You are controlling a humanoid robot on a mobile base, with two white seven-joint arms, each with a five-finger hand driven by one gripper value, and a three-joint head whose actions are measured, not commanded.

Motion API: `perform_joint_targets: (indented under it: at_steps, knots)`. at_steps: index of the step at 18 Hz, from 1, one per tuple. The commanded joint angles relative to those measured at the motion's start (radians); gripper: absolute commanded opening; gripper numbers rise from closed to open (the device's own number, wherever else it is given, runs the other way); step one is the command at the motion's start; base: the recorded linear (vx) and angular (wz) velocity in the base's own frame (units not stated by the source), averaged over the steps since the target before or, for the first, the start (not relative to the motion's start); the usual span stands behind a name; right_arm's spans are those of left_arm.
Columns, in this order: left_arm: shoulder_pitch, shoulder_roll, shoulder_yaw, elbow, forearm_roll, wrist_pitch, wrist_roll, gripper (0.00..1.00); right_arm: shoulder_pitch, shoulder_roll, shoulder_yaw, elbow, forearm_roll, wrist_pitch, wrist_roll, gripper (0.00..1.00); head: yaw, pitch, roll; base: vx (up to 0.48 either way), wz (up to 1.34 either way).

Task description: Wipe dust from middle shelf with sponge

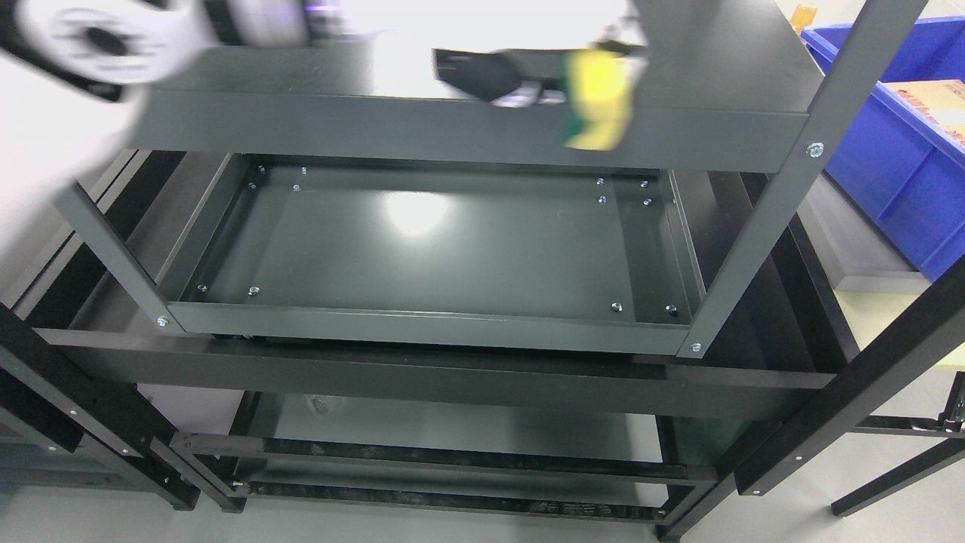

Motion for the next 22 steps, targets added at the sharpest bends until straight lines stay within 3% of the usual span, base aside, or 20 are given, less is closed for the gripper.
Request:
perform_joint_targets:
  at_steps: [1, 13, 22]
  knots:
    - [-0.007, -0.419, -0.022, 0.064, -0.034, 0.055, -0.005, 0.02, 0.000, -0.017, 0.001, -0.017, 0.000, -0.003, -0.006, 1.00, 0.0000, 0.000, 0.000, 0.000, 0.00]
    - [0.138, -0.419, -0.157, 0.019, -0.022, 0.150, -0.006, 0.03, 0.000, -0.017, 0.001, -0.017, 0.000, -0.003, -0.006, 1.00, 0.0000, 0.000, 0.000, 0.000, 0.00]
    - [0.317, -0.387, -0.193, 0.004, -0.028, 0.143, -0.013, 0.03, 0.000, -0.017, 0.000, -0.017, 0.000, -0.003, -0.006, 1.00, 0.0000, 0.000, 0.000, 0.000, 0.00]
